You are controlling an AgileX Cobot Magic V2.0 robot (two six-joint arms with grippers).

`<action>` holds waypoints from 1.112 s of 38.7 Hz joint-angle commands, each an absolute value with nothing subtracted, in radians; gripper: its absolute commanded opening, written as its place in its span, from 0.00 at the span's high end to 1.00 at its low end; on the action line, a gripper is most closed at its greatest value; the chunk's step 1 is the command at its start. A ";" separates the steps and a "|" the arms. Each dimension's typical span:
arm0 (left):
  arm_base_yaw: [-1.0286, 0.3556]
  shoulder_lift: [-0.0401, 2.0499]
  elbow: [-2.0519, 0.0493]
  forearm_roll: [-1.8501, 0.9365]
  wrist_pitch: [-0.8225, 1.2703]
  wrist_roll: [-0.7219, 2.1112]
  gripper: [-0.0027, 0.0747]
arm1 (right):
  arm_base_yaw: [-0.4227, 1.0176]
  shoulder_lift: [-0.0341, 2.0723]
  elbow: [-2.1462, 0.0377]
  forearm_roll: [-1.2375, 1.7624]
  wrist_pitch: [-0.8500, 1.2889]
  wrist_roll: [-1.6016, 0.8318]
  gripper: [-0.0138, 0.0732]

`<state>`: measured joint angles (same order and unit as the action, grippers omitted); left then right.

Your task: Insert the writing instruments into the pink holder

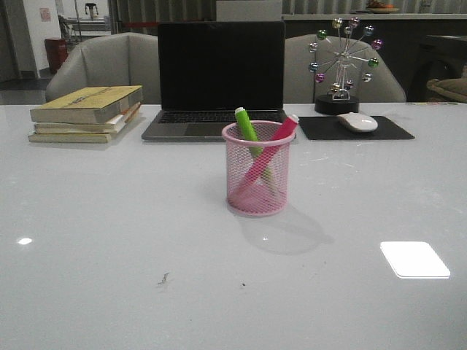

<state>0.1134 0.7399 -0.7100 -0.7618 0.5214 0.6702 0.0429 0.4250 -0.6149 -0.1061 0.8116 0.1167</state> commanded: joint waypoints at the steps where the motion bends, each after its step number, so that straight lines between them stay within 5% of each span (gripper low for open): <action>1: 0.114 0.736 -0.737 -0.799 0.463 0.663 0.54 | 0.036 0.316 -0.578 -0.078 0.705 0.114 0.78; 11: 0.114 0.736 -0.737 -0.799 0.463 0.663 0.54 | 0.036 0.017 -0.329 0.028 0.398 0.114 0.78; 23: 0.114 0.736 -0.737 -0.799 0.461 0.663 0.54 | 0.036 -0.028 -0.093 0.030 0.074 0.075 0.78; 43: 0.114 0.736 -0.737 -0.799 0.461 0.663 0.54 | 0.036 -0.028 0.032 0.054 0.091 -0.027 0.78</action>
